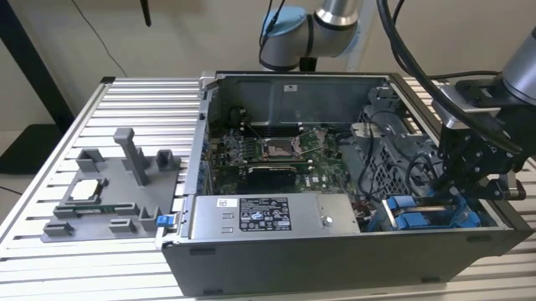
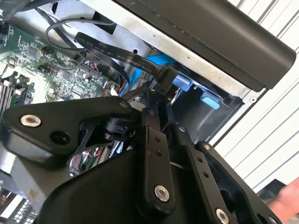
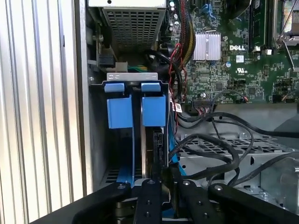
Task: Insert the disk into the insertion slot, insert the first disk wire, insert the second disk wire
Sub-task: 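Insert the first disk wire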
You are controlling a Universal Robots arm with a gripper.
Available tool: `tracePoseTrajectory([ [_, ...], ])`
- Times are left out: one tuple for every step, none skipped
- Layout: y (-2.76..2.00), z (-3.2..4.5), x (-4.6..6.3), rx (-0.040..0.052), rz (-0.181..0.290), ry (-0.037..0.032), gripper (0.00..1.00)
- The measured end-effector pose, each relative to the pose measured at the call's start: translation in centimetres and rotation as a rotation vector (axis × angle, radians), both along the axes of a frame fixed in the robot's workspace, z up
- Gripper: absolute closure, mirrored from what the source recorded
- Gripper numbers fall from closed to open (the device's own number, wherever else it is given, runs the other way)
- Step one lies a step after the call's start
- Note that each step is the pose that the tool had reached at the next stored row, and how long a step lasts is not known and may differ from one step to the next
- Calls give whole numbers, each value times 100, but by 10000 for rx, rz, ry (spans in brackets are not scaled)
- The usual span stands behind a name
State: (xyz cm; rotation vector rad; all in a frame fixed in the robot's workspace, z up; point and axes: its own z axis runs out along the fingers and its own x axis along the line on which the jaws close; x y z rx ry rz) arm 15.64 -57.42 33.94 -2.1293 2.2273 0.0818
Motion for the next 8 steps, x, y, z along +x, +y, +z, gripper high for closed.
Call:
tracePoseTrajectory([
  [0,-4,0,3,2,-2,100],
  [0,-9,-1,6,5,-3,100],
  [1,-13,0,7,10,-4,100],
  [0,-18,0,7,14,-4,100],
  [0,-27,0,9,18,-5,100],
  [0,-40,-1,9,22,-4,100],
  [1,-58,0,7,27,-4,100],
  [0,-72,-1,-3,29,-4,100],
])
